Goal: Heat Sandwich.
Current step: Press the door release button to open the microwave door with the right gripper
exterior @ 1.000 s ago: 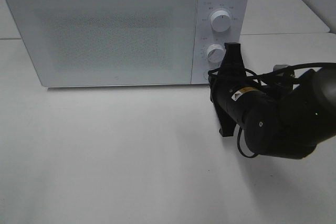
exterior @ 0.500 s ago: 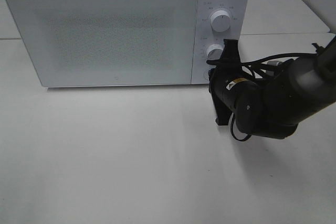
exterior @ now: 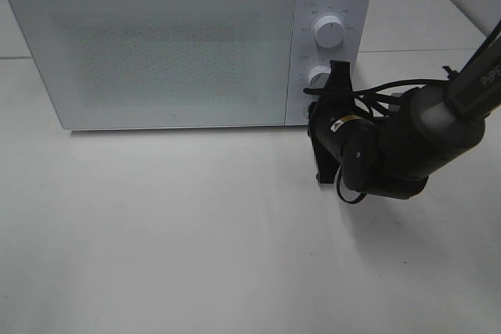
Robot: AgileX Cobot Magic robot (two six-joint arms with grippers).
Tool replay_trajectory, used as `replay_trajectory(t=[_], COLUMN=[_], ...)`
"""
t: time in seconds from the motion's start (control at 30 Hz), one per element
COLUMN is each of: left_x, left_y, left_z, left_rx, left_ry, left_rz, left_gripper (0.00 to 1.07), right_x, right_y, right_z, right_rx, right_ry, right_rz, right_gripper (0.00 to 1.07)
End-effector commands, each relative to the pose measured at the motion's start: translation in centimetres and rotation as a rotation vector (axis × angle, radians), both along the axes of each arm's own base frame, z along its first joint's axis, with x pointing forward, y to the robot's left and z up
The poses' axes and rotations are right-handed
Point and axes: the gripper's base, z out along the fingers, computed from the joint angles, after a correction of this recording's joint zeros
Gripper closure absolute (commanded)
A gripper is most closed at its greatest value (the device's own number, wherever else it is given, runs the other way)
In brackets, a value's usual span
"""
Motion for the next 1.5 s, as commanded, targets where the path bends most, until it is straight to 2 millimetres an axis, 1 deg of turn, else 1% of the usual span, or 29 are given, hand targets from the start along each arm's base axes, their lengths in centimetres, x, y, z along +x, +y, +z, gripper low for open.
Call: replay_trajectory(t=[0.03,0.17,0.23,0.4,0.6,0.63,0.73,0.83,0.87,1.0,1.03,1.07,1.13,1.33,1.5], left_x=[0.0,0.0,0.0,0.0,0.0,0.0,0.0,0.0,0.0,0.0,0.0,0.0,0.0,0.0,0.0], left_y=[0.0,0.0,0.0,0.0,0.0,0.0,0.0,0.0,0.0,0.0,0.0,0.0,0.0,0.0,0.0], left_z=[0.1,0.1,0.1,0.1,0.1,0.1,0.1,0.1,0.1,0.1,0.1,0.1,0.1,0.1,0.1], left_rx=[-0.005,-0.005,-0.005,-0.005,-0.005,-0.005,-0.005,-0.005,-0.005,-0.005,-0.005,-0.005,-0.005,-0.005,-0.005], left_ry=[-0.017,-0.017,-0.017,-0.017,-0.017,-0.017,-0.017,-0.017,-0.017,-0.017,-0.017,-0.017,-0.017,-0.017,-0.017], left_rz=[0.003,0.003,0.003,0.003,0.003,0.003,0.003,0.003,0.003,0.003,0.003,0.003,0.003,0.003,0.003], left_gripper=[0.1,0.1,0.1,0.1,0.1,0.1,0.1,0.1,0.1,0.1,0.1,0.1,0.1,0.1,0.1], right_x=[0.6,0.8,1.1,1.6,2.5,2.9,3.3,3.9,3.9,5.6,5.6,6.2,6.5,6.5,6.3], right_y=[0.2,0.2,0.0,0.0,0.5,0.7,0.8,0.8,0.8,0.5,0.5,0.6,0.6,0.6,0.6], right_z=[-0.2,-0.5,-0.2,0.1,0.0,0.1,0.3,1.0,1.0,1.7,1.7,1.9,2.0,1.7,1.9], right_rx=[0.01,0.018,0.009,-0.002,0.013,0.017,0.016,-0.027,-0.027,-0.015,-0.015,-0.013,-0.016,-0.025,-0.02], right_ry=[-0.002,0.0,-0.047,-0.072,-0.092,-0.115,-0.146,-0.24,-0.24,-0.285,-0.285,-0.294,-0.29,-0.254,-0.235], right_rz=[-0.005,-0.029,-0.059,-0.079,-0.086,-0.09,-0.095,-0.104,-0.104,-0.124,-0.124,-0.108,-0.103,-0.096,-0.094], right_gripper=[1.07,1.07,1.07,1.07,1.07,1.07,1.07,1.07,1.07,1.07,1.07,1.07,1.07,1.07,1.07])
